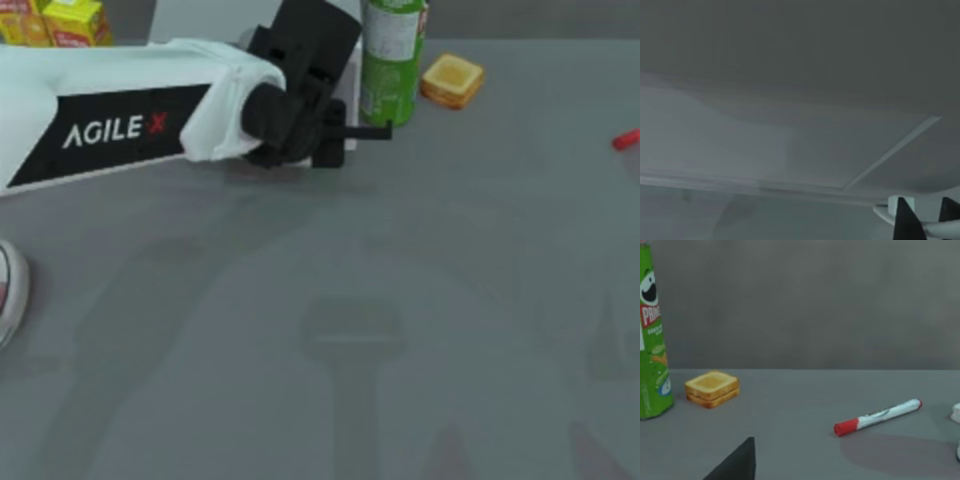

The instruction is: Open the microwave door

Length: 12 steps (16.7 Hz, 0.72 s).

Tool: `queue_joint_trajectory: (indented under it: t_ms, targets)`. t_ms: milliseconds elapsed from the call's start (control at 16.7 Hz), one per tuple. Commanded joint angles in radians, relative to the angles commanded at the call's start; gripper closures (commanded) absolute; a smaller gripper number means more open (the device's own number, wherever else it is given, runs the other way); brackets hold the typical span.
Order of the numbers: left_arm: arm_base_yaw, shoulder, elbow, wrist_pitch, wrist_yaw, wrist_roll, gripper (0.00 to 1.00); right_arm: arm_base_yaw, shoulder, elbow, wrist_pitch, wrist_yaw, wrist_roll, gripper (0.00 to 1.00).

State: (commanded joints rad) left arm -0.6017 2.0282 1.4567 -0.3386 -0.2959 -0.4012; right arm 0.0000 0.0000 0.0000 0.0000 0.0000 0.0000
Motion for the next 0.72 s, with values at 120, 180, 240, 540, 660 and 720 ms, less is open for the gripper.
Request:
queue_joint_trajectory:
  t_ms: [120, 180, 240, 540, 660, 720]
  targets:
    - [-0.007, 0.001, 0.001, 0.001, 0.008, -0.002, 1.00, 0.000, 0.000, 0.000, 0.000, 0.000, 0.000, 0.00]
    - [-0.005, -0.003, -0.008, 0.004, 0.011, 0.005, 1.00, 0.000, 0.000, 0.000, 0.000, 0.000, 0.000, 0.00]
    - [-0.002, -0.011, -0.018, 0.011, 0.016, 0.014, 1.00, 0.000, 0.000, 0.000, 0.000, 0.000, 0.000, 0.00]
    - [0.009, -0.038, -0.058, 0.034, 0.037, 0.050, 1.00, 0.000, 0.000, 0.000, 0.000, 0.000, 0.000, 0.00]
    - [0.009, -0.038, -0.058, 0.034, 0.037, 0.050, 1.00, 0.000, 0.000, 0.000, 0.000, 0.000, 0.000, 0.00]
    - [0.009, -0.038, -0.058, 0.034, 0.037, 0.050, 1.00, 0.000, 0.000, 0.000, 0.000, 0.000, 0.000, 0.00]
